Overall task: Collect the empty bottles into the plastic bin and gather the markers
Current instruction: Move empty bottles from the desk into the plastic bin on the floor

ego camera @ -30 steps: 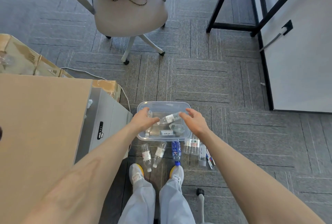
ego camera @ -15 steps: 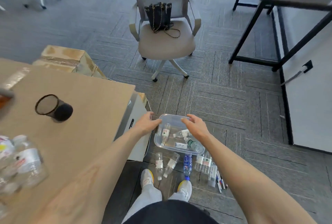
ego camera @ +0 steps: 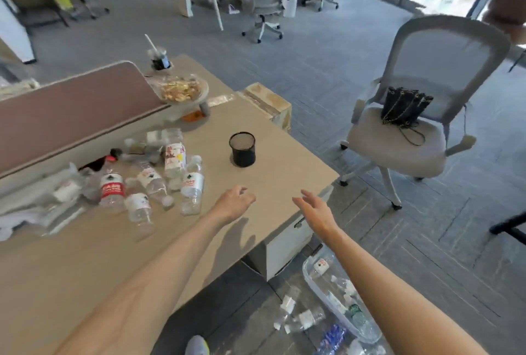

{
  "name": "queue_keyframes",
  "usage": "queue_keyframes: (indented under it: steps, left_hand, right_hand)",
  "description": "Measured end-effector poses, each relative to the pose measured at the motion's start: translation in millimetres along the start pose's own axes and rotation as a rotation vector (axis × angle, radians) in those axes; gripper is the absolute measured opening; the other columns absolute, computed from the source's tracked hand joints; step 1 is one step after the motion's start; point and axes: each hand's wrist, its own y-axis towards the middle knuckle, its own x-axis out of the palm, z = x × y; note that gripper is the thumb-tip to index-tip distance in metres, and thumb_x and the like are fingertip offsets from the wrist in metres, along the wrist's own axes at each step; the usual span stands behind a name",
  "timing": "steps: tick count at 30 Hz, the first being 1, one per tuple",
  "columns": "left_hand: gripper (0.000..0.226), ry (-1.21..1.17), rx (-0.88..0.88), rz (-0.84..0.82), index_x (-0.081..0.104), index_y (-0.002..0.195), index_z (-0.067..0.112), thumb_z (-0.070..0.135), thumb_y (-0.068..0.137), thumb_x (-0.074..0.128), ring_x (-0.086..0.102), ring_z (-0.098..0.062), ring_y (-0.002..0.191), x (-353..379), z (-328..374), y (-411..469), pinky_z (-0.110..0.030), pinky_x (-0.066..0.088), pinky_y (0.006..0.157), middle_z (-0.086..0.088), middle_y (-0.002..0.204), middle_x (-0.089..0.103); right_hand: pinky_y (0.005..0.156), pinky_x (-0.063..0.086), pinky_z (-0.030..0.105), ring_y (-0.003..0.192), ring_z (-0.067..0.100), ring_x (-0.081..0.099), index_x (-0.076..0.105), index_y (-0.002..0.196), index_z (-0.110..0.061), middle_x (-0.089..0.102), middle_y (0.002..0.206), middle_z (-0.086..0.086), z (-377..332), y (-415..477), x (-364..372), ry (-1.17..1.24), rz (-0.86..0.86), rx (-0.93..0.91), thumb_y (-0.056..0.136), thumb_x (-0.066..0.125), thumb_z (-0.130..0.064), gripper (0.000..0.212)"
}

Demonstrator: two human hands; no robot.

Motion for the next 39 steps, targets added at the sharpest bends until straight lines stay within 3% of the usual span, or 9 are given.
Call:
queue_keyframes:
  steps: [6, 15, 18, 21, 25, 30, 33, 36, 39]
  left_hand:
    - [0.051, -0.059, -0.085, 0.137, 0.049, 0.139, 0.015, 0.037, 0.094, 0.053, 0.051, -0.025, 0.127, -84.7, -90.0, -8.6, -0.030, 0.038, 0.104, -0.007, 0.143, 0.052]
    - [0.045, -0.030, -0.154, 0.202, 0.054, 0.133, 0.020, 0.040, 0.093, 0.055, 0.056, -0.026, 0.119, -191.1, -217.1, 1.2, -0.030, 0.044, 0.095, -0.006, 0.137, 0.057]
    - [0.041, 0.003, -0.186, 0.182, 0.054, 0.132, 0.022, 0.038, 0.094, 0.053, 0.057, -0.020, 0.101, -211.3, -244.8, 6.1, -0.028, 0.044, 0.082, -0.003, 0.130, 0.060]
    - [0.041, -0.004, -0.219, 0.171, 0.057, 0.125, 0.021, 0.044, 0.092, 0.055, 0.059, -0.021, 0.104, -218.7, -266.5, 14.5, -0.028, 0.045, 0.081, -0.003, 0.128, 0.060]
    - [0.056, -0.131, -0.294, 0.156, 0.045, 0.137, 0.016, 0.046, 0.091, 0.057, 0.058, -0.025, 0.114, -212.9, -274.6, 29.7, -0.030, 0.043, 0.084, -0.005, 0.134, 0.056]
    - [0.118, -0.317, -0.524, 0.147, 0.022, 0.148, 0.013, 0.074, 0.055, 0.061, 0.059, -0.028, 0.115, -185.8, -259.5, 60.5, -0.034, 0.049, 0.092, -0.007, 0.136, 0.056]
    - [0.115, -0.399, -0.653, 0.302, 0.026, 0.144, 0.006, 0.069, 0.060, 0.071, 0.057, -0.026, 0.106, -164.4, -245.3, 82.2, -0.028, 0.046, 0.079, -0.011, 0.133, 0.052]
    - [0.116, -0.424, -0.702, 0.408, 0.022, 0.145, 0.002, 0.058, 0.060, 0.076, 0.051, -0.033, 0.121, -147.6, -242.7, 106.3, -0.036, 0.050, 0.090, -0.017, 0.137, 0.044]
    - [0.117, -0.501, -0.757, 0.428, 0.029, 0.140, 0.003, 0.050, 0.046, 0.081, 0.056, -0.034, 0.115, -144.4, -242.9, 113.5, -0.042, 0.053, 0.091, -0.017, 0.130, 0.051]
  right_hand:
    - [0.101, 0.039, 0.034, 0.132, 0.026, 0.044, 0.041, 0.145, -0.017, 0.042, 0.148, 0.010, -59.3, 18.1, 119.5, -0.093, -0.152, -0.070, 0.096, 0.056, -0.037, 0.055]
    - [0.107, 0.038, 0.037, 0.132, 0.026, 0.046, 0.045, 0.143, -0.014, 0.046, 0.147, 0.009, -121.1, 33.4, 274.1, -0.277, -0.248, -0.138, 0.093, 0.062, -0.031, 0.055]
    - [0.112, 0.034, 0.040, 0.138, 0.024, 0.040, 0.043, 0.145, -0.019, 0.042, 0.151, 0.006, -129.4, 38.7, 301.3, -0.409, -0.266, -0.151, 0.089, 0.062, -0.036, 0.061]
    - [0.111, 0.034, 0.040, 0.137, 0.024, 0.040, 0.041, 0.146, -0.020, 0.041, 0.152, 0.005, -139.2, 44.4, 313.7, -0.486, -0.287, -0.140, 0.089, 0.062, -0.039, 0.064]
    - [0.113, 0.033, 0.043, 0.139, 0.025, 0.038, 0.041, 0.147, -0.021, 0.042, 0.151, 0.006, -143.2, 61.7, 313.3, -0.588, -0.279, -0.155, 0.090, 0.061, -0.042, 0.064]
    - [0.105, 0.036, 0.034, 0.134, 0.026, 0.044, 0.046, 0.144, -0.014, 0.049, 0.145, 0.010, -143.1, 86.8, 291.8, -0.663, -0.246, -0.204, 0.091, 0.062, -0.033, 0.058]
    - [0.108, 0.038, 0.038, 0.133, 0.026, 0.044, 0.040, 0.147, -0.021, 0.048, 0.145, 0.010, -137.1, 102.0, 270.5, -0.604, -0.267, -0.154, 0.088, 0.063, -0.037, 0.065]
    - [0.110, 0.037, 0.042, 0.135, 0.026, 0.042, 0.035, 0.150, -0.022, 0.046, 0.146, 0.009, -127.1, 114.4, 248.2, -0.569, -0.278, -0.133, 0.087, 0.064, -0.037, 0.071]
    - [0.111, 0.034, 0.040, 0.137, 0.027, 0.039, 0.031, 0.152, -0.020, 0.041, 0.149, 0.011, -120.2, 121.9, 230.4, -0.560, -0.278, -0.128, 0.090, 0.062, -0.037, 0.071]
